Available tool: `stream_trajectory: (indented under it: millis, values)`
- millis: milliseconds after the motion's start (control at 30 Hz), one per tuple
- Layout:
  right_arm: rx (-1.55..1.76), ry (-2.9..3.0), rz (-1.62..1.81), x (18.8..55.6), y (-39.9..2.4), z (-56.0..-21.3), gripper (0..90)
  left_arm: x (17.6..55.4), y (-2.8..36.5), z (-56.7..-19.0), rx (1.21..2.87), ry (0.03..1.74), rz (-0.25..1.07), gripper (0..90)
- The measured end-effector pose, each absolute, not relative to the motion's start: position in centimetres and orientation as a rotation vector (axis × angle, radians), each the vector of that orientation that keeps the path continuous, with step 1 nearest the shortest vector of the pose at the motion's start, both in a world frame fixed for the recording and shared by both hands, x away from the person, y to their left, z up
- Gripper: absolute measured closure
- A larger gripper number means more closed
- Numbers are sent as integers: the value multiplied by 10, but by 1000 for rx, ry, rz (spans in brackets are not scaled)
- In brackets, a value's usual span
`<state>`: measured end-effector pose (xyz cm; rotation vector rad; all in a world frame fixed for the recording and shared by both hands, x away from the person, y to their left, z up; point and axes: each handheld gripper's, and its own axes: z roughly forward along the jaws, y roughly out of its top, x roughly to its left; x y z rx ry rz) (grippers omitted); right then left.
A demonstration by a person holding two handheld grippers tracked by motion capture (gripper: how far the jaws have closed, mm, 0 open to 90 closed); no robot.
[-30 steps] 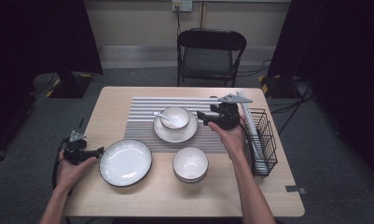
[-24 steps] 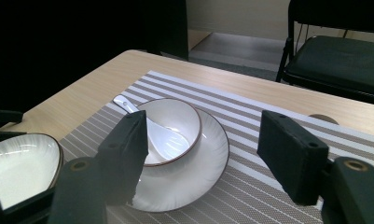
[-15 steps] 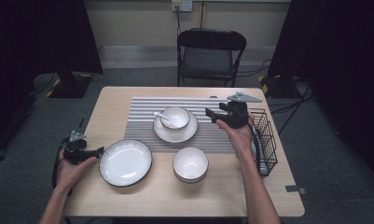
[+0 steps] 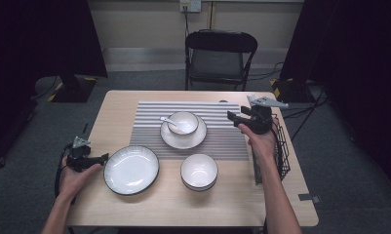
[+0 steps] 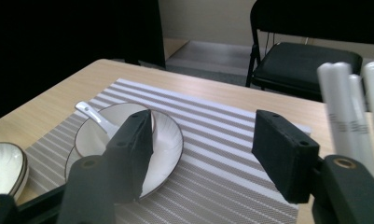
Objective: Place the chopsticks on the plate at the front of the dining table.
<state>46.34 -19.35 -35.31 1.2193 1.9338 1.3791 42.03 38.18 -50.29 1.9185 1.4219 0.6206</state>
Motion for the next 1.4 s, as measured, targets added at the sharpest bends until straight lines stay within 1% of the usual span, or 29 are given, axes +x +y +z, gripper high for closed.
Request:
stream_trajectory:
  millis: [33, 167, 200, 367, 433, 533, 667, 933, 967, 1067, 1133, 1233, 1267, 1333, 1400]
  values:
    - [1210, 1923, 1389, 464, -196, -353, 400, 420, 382, -503, 1918, 1422, 621, 170]
    - [1242, 1898, 1392, 465, -207, -352, 408, 420, 382, -503, 1918, 1422, 621, 170]
    - [1255, 1902, 1388, 465, -209, -352, 393, 420, 382, -503, 1919, 1422, 621, 170]
    - [1313, 1916, 1342, 468, -221, -352, 373, 420, 382, -503, 1918, 1422, 620, 170]
    - [1332, 1916, 1344, 470, -226, -351, 338, 420, 382, -503, 1918, 1422, 621, 170]
    - [1338, 1918, 1344, 472, -231, -352, 318, 420, 382, -503, 1919, 1422, 620, 170]
    - [1368, 1929, 1347, 477, -239, -352, 304, 420, 382, -503, 1919, 1422, 621, 170]
    - [1377, 1908, 1346, 484, -248, -351, 311, 420, 382, -503, 1918, 1422, 620, 170]
    - [1382, 1914, 1323, 486, -248, -354, 289, 420, 382, -503, 1918, 1422, 620, 170]
    - [1393, 1925, 1307, 488, -249, -356, 273, 420, 382, -503, 1918, 1422, 621, 170]
    - [1387, 1925, 1297, 488, -249, -356, 281, 420, 382, -503, 1918, 1422, 621, 170]
    - [1410, 1915, 1289, 488, -250, -356, 329, 420, 382, -503, 1919, 1422, 620, 170]
    - [1410, 1915, 1289, 488, -250, -356, 329, 420, 382, -503, 1919, 1422, 620, 170]
    - [1413, 1911, 1296, 488, -250, -356, 366, 420, 382, -503, 1918, 1422, 620, 170]
    - [1413, 1913, 1291, 488, -249, -357, 423, 420, 382, -503, 1918, 1422, 620, 170]
